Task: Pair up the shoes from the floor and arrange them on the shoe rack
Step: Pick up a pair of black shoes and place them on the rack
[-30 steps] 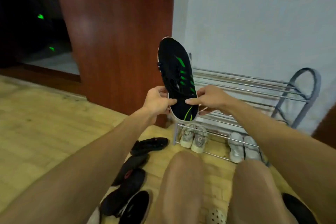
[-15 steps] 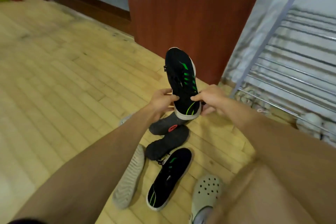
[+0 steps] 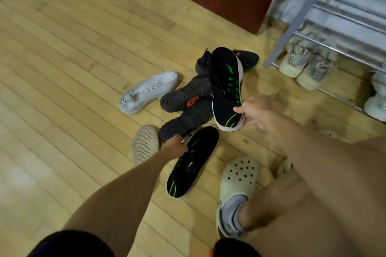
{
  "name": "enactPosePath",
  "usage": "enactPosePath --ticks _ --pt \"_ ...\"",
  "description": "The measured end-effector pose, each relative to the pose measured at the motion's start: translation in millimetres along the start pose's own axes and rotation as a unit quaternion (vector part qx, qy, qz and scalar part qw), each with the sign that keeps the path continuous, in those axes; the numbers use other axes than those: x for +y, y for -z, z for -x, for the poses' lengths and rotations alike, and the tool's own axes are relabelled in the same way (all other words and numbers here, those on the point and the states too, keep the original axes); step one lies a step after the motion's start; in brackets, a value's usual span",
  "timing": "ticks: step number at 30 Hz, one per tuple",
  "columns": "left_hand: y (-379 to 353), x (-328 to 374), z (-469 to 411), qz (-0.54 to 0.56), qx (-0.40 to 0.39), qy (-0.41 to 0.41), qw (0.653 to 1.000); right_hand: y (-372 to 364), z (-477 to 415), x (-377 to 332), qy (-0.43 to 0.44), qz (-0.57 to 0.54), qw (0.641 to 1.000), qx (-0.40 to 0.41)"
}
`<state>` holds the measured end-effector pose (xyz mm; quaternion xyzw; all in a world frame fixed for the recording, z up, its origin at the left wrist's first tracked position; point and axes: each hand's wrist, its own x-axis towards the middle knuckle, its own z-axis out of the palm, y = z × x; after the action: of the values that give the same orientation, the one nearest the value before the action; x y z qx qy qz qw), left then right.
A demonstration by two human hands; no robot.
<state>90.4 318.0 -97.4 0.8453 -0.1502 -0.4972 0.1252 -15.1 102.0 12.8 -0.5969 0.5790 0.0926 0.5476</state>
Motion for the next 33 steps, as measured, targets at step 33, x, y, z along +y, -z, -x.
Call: enactPosePath --ticks 33 --pt "-44 -44 53 0.223 -0.184 0.060 0.955 11 52 48 0.052 0.079 0.995 -0.009"
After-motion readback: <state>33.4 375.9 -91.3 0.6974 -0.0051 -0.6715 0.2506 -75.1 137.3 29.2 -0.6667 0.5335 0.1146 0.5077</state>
